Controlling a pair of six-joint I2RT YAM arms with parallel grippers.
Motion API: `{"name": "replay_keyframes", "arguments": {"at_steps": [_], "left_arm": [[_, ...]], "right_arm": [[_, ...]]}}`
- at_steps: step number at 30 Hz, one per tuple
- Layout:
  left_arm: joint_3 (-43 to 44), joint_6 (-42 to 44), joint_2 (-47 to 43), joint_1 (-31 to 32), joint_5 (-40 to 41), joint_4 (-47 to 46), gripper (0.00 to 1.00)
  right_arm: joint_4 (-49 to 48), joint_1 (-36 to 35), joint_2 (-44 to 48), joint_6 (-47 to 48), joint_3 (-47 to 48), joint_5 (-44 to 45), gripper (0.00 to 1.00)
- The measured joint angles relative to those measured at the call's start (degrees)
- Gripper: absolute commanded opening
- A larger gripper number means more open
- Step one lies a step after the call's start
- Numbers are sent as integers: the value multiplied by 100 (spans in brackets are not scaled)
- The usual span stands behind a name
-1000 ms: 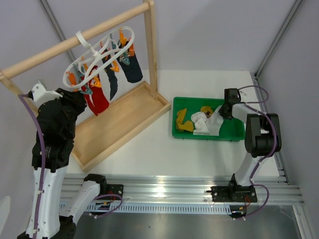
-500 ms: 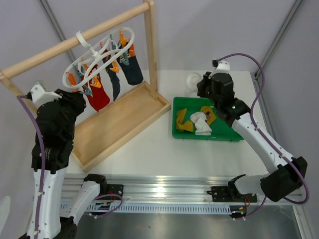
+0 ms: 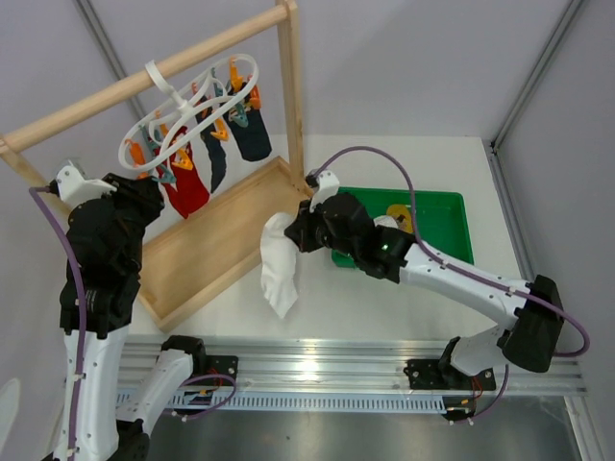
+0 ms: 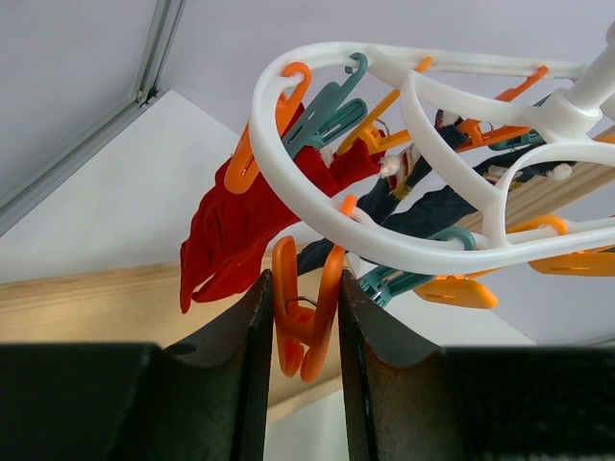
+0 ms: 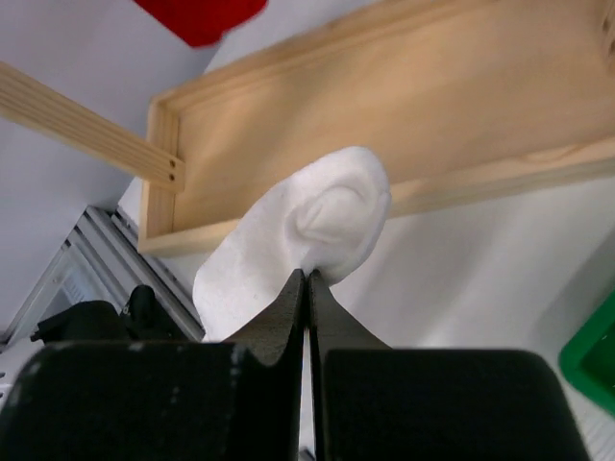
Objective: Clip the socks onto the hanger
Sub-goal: Place the sock at the center of the board, then pick up the sock at the center of the board.
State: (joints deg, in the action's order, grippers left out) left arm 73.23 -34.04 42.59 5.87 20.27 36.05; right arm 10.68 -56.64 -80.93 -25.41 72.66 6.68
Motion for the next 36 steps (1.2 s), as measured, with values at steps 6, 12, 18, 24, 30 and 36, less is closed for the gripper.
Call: {"name": "replay_keyframes", "arguments": {"at_steps": [6, 12, 18, 24, 30, 36], "left_arm": [[-2, 0, -20, -33, -17, 0, 1], [-2, 0, -26, -48, -92, 4, 1], [-7, 2, -22, -68, -122, 2, 1], [-7, 2, -20, -81, -149, 4, 1], [-7, 4, -20, -90, -164, 2, 1], [-17, 4, -15, -94, -210, 4, 1]], "right_arm": [[0, -94, -424, -1008, -632, 380, 0], [424, 363, -1274, -1718, -1167, 807, 63], [839, 420, -1198, -1093, -1117, 1200, 72], [1126, 118, -1121, 280, -422, 1121, 70], [1169, -363, -1499, 1335, 308, 920, 70], [1185, -437, -2354, 1777, 472, 658, 70]]}}
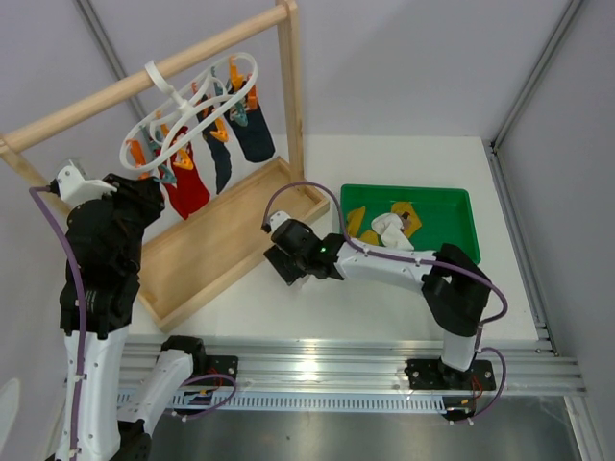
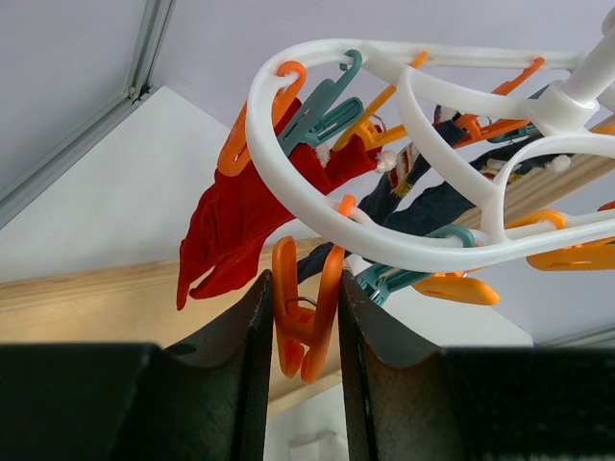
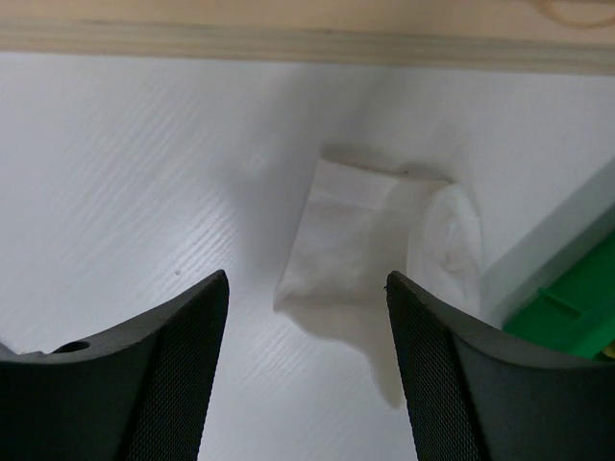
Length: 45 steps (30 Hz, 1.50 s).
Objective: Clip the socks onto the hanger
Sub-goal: Pick up the sock at the center of the board.
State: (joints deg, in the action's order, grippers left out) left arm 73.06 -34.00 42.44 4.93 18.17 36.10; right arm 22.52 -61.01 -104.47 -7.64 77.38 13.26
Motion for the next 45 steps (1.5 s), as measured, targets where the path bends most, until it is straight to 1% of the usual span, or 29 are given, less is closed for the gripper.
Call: {"name": "replay_keyframes", "arguments": {"at_steps": [7, 11, 14, 15, 17, 18, 20, 21, 23, 24, 25, 26, 32, 35, 38, 42, 45], "left_arm": [[0, 0, 0, -9, -37, 0, 1], [0, 0, 0, -9, -42, 2, 1], [0, 0, 0, -13, -42, 2, 1], [0, 0, 0, -15, -42, 2, 1], [0, 0, 0, -22, -44, 2, 1], [0, 0, 0, -22, -44, 0, 1], [0, 0, 0, -22, -44, 2, 1], [0, 0, 0, -24, -44, 2, 1], [0, 0, 0, -24, -44, 0, 1], [0, 2, 0, -24, -44, 0, 1], [0, 0, 0, -24, -44, 2, 1], [0, 0, 0, -24, -46, 0, 1], [0, 0, 0, -24, -46, 2, 1], [0, 0, 0, -24, -55, 2, 1], [24, -7, 2, -24, -92, 48, 1], [216, -22, 33, -26, -155, 243, 1], [378, -61, 42, -33, -201, 415, 1]], "right_arm": [[-79, -33, -634, 225, 2, 59, 67], [-144, 28, -946, 238, 11, 83, 63], [-256, 94, -1034, 221, 24, 85, 61], [-284, 116, -1049, 208, 24, 85, 57], [-365, 166, -1073, 175, 24, 81, 54], [-407, 192, -1088, 162, 24, 81, 46], [-490, 247, -1123, 101, 24, 85, 37], [-531, 275, -1137, 57, 24, 83, 29], [-605, 334, -1147, -24, -4, 59, 22], [-667, 374, -1145, -63, -37, 33, 14], [-739, 424, -1132, -85, -81, -20, 10], [-824, 472, -1110, -129, -140, -74, 1], [-973, 678, -863, -144, -444, -511, 0], [-905, 675, -568, -24, -695, -1014, 0], [-927, 605, -66, 98, -833, -1543, 0], [-1451, 463, 824, 304, -811, -1967, 0], [-2059, 380, 1255, 437, -680, -2229, 0]]}}
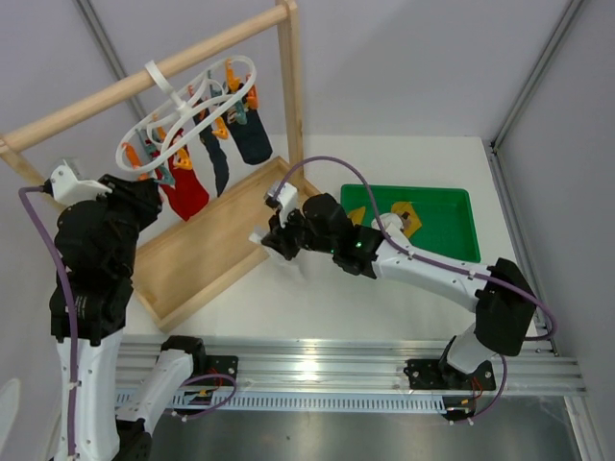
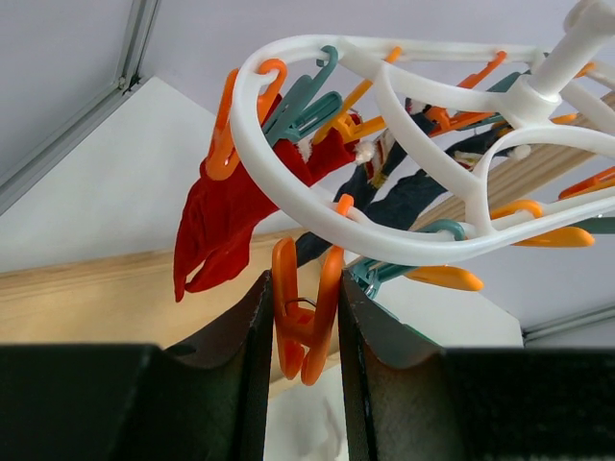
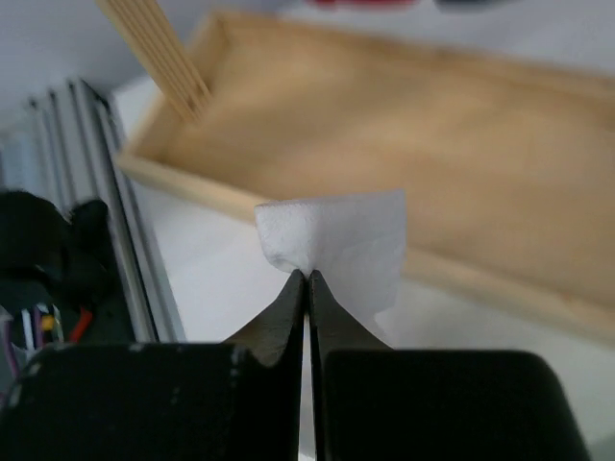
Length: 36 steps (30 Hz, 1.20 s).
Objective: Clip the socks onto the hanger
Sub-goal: Pick up the sock at the center of the board, then clamp the sock onto the hanger.
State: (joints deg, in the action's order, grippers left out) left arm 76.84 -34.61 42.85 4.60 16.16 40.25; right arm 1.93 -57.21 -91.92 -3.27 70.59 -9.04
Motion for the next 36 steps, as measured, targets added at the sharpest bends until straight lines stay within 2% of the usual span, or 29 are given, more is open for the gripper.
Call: {"name": "replay_keyframes", "arguments": {"at_steps": [7, 17, 36], "left_arm": [[98, -146, 26, -9, -170, 155, 1], [96, -289, 212, -24, -352, 214, 1], [85, -553, 216, -28, -459, 232, 1]], "right_arm": [[-1126, -160, 17, 210, 671, -599, 0], [-1934, -380, -682, 505, 1794, -970, 0], [-2243, -614, -1438, 647, 2551, -944, 0]]}}
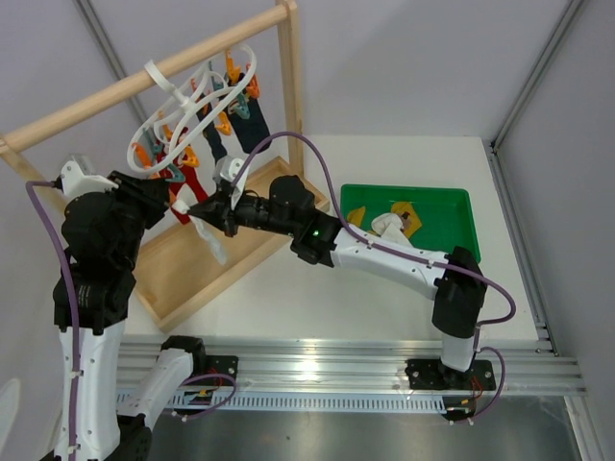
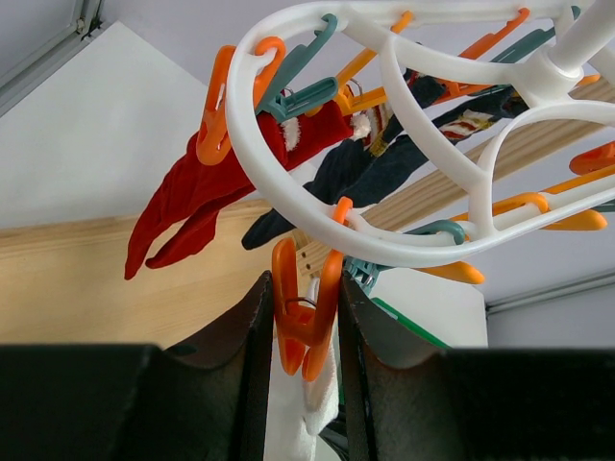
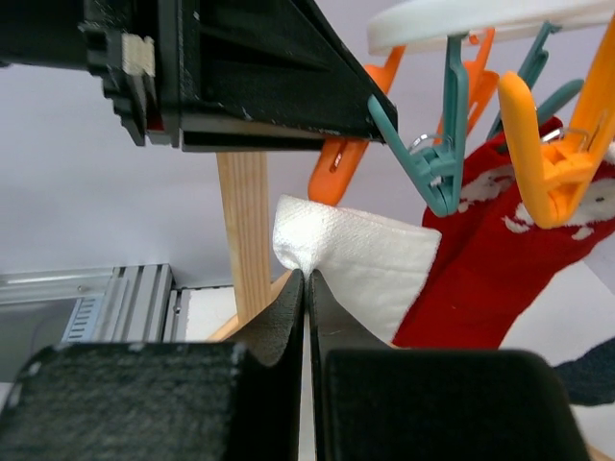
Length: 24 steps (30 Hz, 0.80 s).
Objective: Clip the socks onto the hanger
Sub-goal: Clamp the sock onto the hanger.
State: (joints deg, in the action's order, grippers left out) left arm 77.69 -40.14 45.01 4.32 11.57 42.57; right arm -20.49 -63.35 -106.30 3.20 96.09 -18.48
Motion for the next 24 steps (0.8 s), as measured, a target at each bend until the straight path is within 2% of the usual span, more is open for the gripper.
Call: {"name": "replay_keyframes", "arguments": {"at_steps": [24], "left_arm": [[-11, -98, -4, 0, 20, -2, 1]], "right_arm": [[-24, -227, -376, 146, 413, 192, 0]]}}
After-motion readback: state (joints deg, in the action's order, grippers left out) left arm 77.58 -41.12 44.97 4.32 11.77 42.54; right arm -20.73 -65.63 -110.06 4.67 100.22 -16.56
